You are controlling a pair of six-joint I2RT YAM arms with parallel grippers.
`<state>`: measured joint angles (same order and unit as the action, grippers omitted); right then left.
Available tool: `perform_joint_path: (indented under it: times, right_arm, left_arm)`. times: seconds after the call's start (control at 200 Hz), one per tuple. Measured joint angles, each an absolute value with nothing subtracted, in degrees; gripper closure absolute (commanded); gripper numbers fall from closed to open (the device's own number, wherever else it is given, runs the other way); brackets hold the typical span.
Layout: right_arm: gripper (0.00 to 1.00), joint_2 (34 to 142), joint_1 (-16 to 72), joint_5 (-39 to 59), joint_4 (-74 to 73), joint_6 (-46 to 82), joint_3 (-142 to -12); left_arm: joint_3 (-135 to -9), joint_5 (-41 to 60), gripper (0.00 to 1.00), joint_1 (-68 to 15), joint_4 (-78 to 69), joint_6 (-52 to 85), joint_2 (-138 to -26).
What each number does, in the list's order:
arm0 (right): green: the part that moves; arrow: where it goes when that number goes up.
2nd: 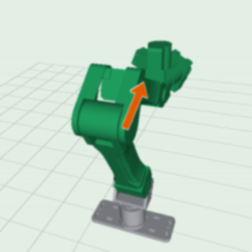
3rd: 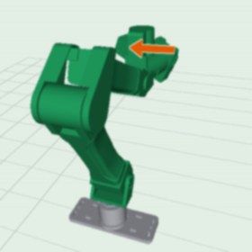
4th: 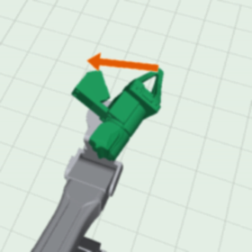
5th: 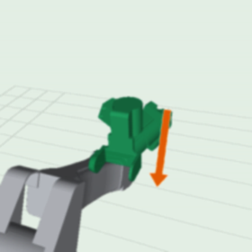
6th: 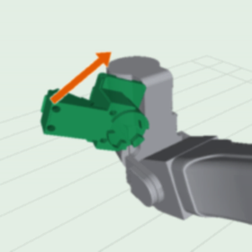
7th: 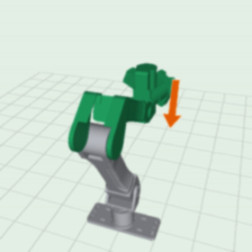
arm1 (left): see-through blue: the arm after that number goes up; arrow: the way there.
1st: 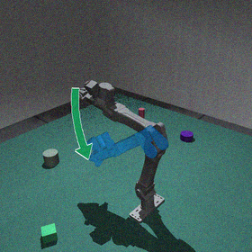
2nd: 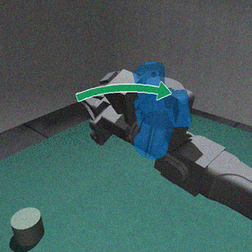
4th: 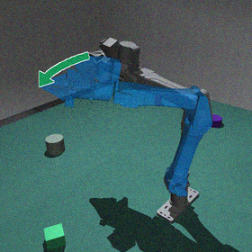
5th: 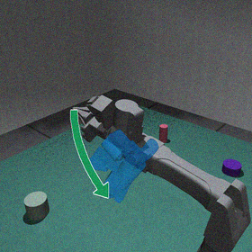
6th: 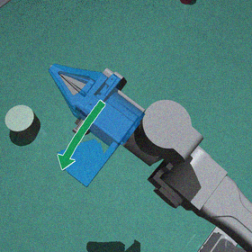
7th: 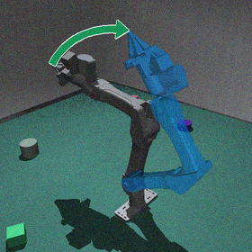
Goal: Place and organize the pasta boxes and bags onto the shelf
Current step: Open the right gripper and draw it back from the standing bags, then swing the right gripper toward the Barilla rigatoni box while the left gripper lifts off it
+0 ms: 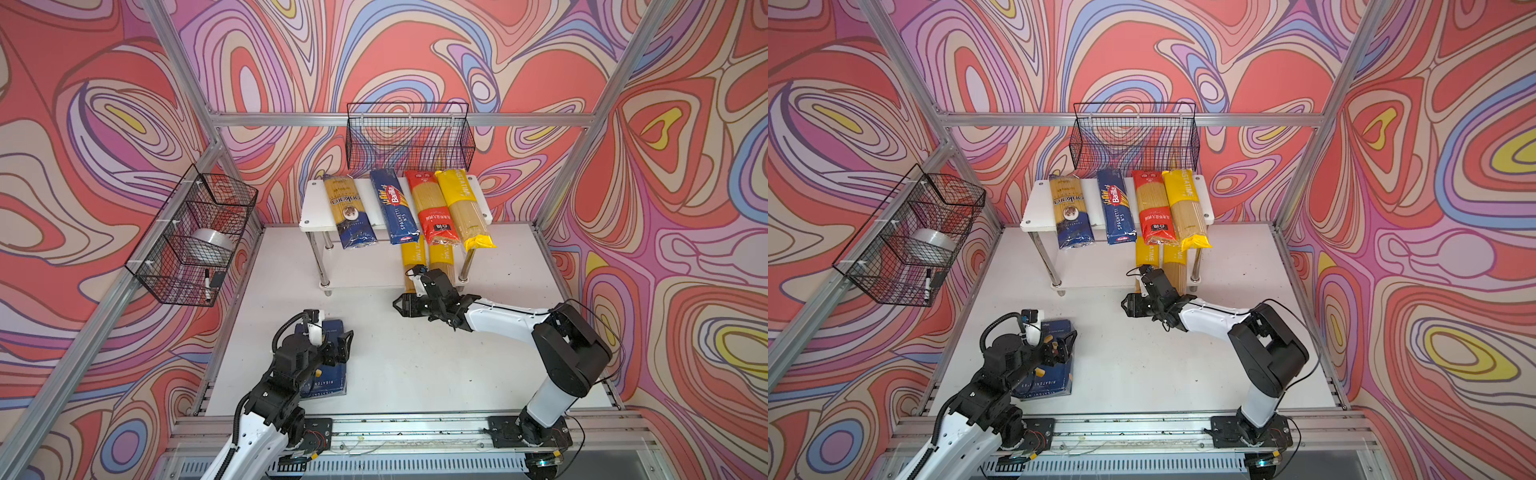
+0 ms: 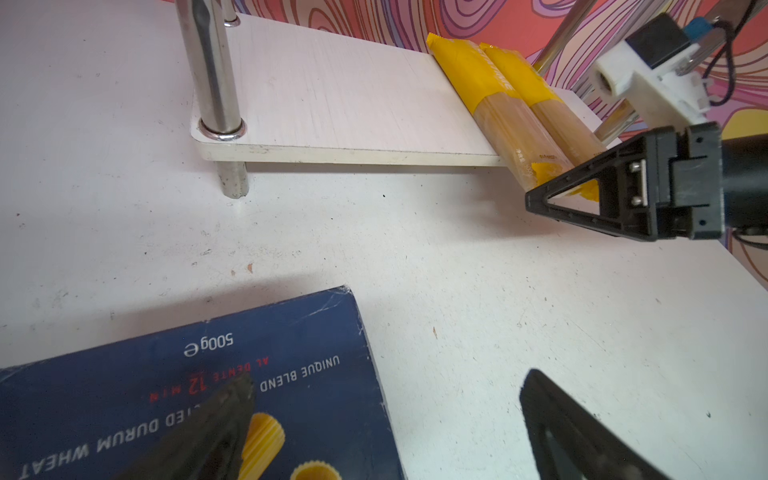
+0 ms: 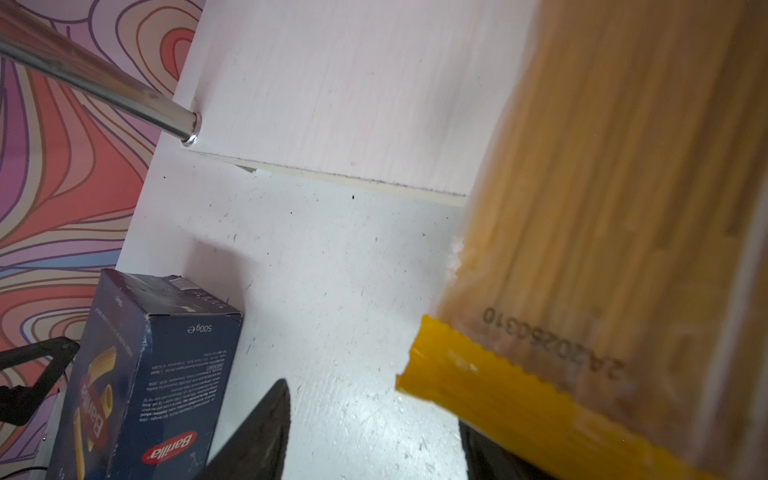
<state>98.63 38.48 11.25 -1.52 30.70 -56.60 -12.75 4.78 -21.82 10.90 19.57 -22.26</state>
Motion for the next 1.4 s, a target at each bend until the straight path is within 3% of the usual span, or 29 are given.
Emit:
perform_joint_path:
  times: [0.366, 0.711, 0.881, 1.147, 1.402]
  right_arm:
    - [0.34, 98.17, 39.00, 11.77, -1.58, 30.26, -57.01]
    - [0.33, 79.15, 51.42, 7.01, 1.41, 31.38, -46.70]
    - [0.32, 75.05, 57.34, 3.31, 3.97, 33.56, -42.87]
    - [0.31, 72.84, 62.35, 2.39, 8.38, 34.13, -42.78]
    - [0.31, 69.87, 62.50, 3.22, 9.41, 34.17, -45.87]
  left_arm:
    - [-12.75, 4.56, 0.00, -21.82, 10.92, 19.57, -22.70]
    - [-12.73, 2.87, 0.00, -21.82, 10.96, 19.79, -21.37]
    - [-12.78, 1.85, 0.00, -21.82, 11.00, 20.18, -21.87]
    - [-26.26, -5.67, 0.00, -21.82, 27.79, 29.28, -32.67]
    - [-27.03, -12.62, 0.00, -21.82, 38.85, 39.46, -32.45]
